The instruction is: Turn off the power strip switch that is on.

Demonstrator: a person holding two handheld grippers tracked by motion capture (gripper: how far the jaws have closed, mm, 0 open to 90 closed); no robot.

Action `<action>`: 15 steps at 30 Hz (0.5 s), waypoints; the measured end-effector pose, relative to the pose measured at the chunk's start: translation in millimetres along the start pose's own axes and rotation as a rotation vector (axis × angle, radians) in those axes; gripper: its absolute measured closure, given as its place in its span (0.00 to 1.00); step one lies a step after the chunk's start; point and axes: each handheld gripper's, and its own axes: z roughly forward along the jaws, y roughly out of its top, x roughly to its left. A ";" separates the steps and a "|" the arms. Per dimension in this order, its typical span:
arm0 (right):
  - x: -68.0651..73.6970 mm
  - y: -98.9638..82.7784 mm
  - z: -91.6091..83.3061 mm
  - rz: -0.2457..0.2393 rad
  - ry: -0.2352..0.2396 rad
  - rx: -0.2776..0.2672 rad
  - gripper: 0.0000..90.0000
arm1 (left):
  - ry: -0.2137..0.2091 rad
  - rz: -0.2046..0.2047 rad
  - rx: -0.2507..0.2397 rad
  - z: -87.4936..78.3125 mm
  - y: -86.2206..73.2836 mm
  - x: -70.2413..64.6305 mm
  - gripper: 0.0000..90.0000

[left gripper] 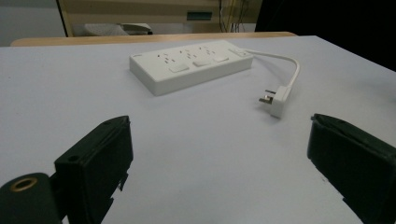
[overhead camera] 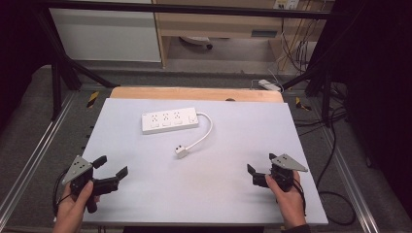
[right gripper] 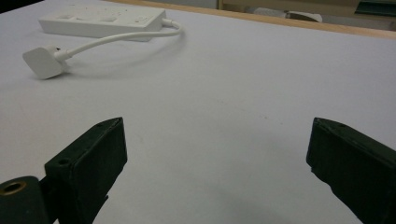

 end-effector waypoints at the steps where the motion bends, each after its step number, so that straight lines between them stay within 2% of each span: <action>1: -0.5 0.0 -0.6 -0.001 0.002 -0.004 0.06 | 0.000 0.000 -0.003 -0.2 0.2 -0.2 0.07; 10: 0.9 1.1 -2.0 0.003 0.018 -0.016 0.05 | -0.009 0.007 -0.023 -2.4 1.6 -1.9 0.07; 15: 1.8 -0.3 -1.1 0.008 0.013 0.002 0.04 | -0.036 0.007 -0.039 -4.0 3.2 -6.0 0.07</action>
